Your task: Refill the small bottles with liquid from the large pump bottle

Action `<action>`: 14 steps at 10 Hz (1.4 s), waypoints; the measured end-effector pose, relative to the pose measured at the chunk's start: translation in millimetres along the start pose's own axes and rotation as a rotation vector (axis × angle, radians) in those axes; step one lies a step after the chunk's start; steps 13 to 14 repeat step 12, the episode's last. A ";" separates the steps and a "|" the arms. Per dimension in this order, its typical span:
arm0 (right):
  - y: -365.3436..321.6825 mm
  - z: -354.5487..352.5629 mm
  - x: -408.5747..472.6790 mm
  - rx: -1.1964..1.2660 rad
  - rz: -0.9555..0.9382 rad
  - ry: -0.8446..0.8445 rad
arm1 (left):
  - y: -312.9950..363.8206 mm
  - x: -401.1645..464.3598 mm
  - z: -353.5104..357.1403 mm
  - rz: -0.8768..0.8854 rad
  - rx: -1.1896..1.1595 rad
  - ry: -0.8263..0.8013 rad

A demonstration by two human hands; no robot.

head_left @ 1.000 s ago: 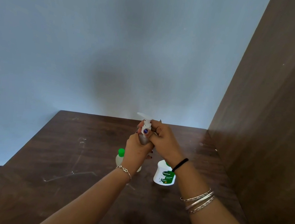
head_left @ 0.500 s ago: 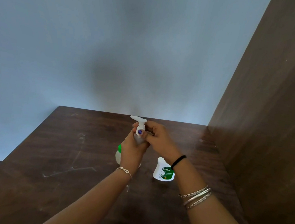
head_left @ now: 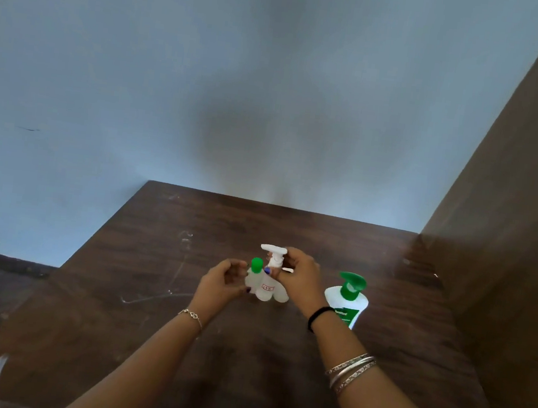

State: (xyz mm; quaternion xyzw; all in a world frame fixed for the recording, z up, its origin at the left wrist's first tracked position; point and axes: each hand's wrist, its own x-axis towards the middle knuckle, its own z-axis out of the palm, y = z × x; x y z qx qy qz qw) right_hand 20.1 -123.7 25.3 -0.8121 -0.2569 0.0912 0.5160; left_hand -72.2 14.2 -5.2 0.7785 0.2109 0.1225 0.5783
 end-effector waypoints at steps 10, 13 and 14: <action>28.6 110.7 31.2 -0.145 0.061 -0.225 | -56.2 17.8 -58.4 -0.098 0.048 0.070; 32.9 106.2 32.7 -0.010 0.081 -0.176 | -50.2 17.0 -55.4 -0.061 0.034 0.108; 32.9 106.2 32.7 -0.010 0.081 -0.176 | -50.2 17.0 -55.4 -0.061 0.034 0.108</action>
